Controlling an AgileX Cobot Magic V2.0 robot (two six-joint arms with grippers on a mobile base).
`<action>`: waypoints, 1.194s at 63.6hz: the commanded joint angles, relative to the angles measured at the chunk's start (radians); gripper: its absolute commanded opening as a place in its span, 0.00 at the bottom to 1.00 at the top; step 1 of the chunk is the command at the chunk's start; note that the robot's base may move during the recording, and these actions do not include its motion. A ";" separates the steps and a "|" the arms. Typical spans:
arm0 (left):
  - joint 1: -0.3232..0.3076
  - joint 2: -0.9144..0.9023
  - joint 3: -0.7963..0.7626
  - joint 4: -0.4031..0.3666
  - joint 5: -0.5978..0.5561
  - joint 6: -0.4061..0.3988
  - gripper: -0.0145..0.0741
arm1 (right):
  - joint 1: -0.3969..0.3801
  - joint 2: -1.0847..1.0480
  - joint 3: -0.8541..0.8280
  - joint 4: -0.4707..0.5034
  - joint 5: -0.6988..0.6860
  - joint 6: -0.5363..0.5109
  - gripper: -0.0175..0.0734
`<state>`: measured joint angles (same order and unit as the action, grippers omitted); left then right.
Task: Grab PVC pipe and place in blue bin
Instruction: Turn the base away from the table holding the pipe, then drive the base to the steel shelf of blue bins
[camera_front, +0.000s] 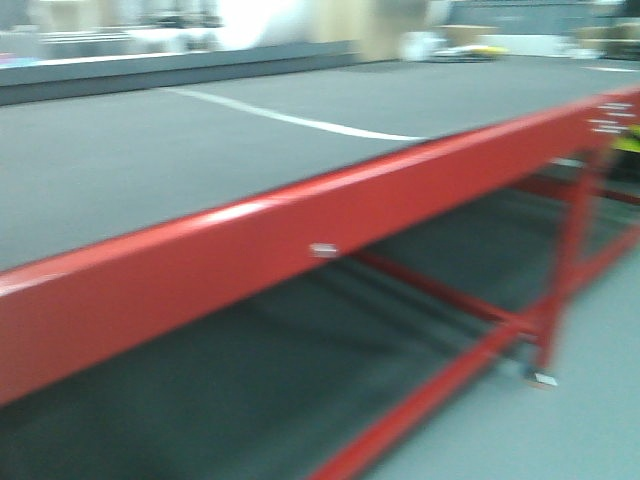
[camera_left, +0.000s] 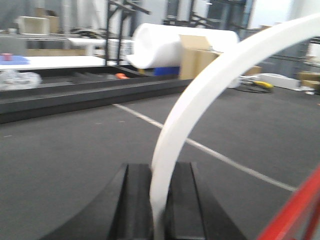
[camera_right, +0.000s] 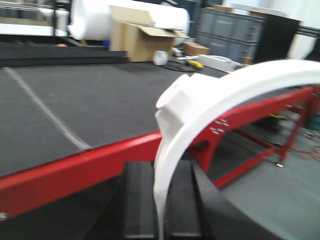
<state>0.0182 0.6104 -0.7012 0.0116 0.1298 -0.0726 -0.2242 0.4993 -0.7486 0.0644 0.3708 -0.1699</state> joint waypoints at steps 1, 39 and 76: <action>0.000 -0.005 -0.001 0.002 -0.025 -0.008 0.04 | 0.000 -0.005 -0.005 -0.001 -0.028 -0.004 0.01; 0.000 -0.005 -0.001 0.002 -0.025 -0.008 0.04 | 0.000 -0.005 -0.005 -0.001 -0.028 -0.004 0.01; 0.000 -0.005 -0.001 0.002 -0.025 -0.008 0.04 | 0.000 -0.005 -0.005 -0.001 -0.028 -0.004 0.01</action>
<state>0.0182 0.6104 -0.7012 0.0116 0.1298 -0.0726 -0.2242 0.4993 -0.7486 0.0644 0.3708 -0.1686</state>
